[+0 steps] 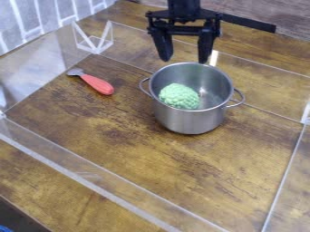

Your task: Remove the green object from the silver pot and put it on the table

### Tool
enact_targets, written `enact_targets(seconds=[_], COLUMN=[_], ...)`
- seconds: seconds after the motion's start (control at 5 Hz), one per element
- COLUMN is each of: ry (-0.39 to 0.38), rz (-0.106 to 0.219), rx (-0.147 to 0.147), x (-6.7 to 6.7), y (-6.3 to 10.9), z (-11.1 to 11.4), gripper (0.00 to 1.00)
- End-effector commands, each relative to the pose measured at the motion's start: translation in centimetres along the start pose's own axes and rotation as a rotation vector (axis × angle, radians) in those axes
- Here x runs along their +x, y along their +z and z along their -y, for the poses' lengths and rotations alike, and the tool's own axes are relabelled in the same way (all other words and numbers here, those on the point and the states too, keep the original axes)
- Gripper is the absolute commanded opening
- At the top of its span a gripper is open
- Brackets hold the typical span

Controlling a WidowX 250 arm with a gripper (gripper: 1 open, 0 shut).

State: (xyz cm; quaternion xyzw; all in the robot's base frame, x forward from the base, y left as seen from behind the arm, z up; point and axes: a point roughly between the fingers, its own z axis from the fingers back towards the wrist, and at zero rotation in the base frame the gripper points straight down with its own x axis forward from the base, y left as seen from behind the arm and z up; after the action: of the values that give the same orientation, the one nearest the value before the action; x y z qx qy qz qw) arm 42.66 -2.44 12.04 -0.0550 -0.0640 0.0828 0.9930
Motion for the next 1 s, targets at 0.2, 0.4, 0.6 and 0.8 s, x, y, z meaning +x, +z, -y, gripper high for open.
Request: enact_targets(seconds=[0.2, 0.4, 0.6, 0.8], ry=[-0.101, -0.085, -0.068, -0.069], rz=[0.054, 0.052, 0.049, 0.053], rx=[-0.030, -0.030, -0.028, -0.038], x=[0.6, 0.5, 0.4, 1.3], y=[4.1, 3.0, 1.8, 1.7], z=[-0.9, -1.5, -2.2, -1.6], gripper=[1.00, 1.00, 1.00, 1.00])
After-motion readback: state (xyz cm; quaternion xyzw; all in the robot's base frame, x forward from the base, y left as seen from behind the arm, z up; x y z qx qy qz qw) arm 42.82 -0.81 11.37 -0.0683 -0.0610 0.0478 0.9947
